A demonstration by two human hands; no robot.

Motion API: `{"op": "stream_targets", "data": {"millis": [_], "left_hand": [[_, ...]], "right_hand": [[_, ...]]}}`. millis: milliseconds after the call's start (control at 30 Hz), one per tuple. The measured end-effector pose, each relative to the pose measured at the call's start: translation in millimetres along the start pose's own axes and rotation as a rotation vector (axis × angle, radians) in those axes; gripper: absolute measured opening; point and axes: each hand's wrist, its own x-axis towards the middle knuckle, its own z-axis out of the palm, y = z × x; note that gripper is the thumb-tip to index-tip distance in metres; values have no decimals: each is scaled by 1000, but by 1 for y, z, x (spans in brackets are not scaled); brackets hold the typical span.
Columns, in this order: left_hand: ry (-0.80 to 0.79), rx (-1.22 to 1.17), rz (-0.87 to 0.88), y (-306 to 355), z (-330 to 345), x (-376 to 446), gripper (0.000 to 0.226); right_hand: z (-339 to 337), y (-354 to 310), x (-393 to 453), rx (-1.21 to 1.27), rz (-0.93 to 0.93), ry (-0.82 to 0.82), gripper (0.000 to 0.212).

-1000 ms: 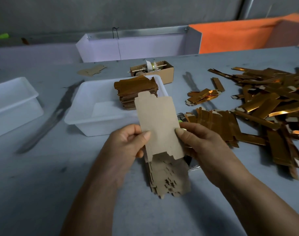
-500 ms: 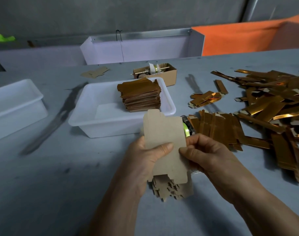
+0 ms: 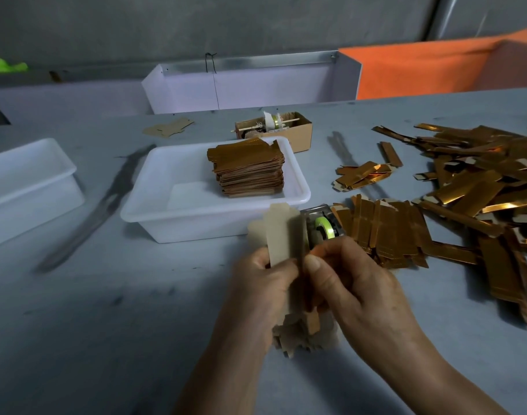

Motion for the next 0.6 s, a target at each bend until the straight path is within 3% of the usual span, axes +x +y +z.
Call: {"op": "stream_targets", "data": {"millis": [133, 267, 367, 433, 500, 600], "left_hand": [[-179, 32, 31, 4, -8, -3, 27], [-133, 195, 121, 4, -9, -6, 15], [-166, 191, 86, 6, -9, -9, 14], [-225, 191, 63, 9, -9, -11, 13], [-255, 211, 52, 9, -7, -13, 20], [-197, 222, 31, 8, -4, -10, 22]], "right_hand": [[-1, 4, 1, 51, 51, -36, 17], [-3, 5, 3, 65, 140, -95, 7], [-6, 10, 3, 180, 264, 30, 33], [-10, 12, 5, 303, 363, 7, 41], [-12, 12, 5, 460, 433, -97, 32], [-11, 13, 6, 529, 472, -113, 18]]}}
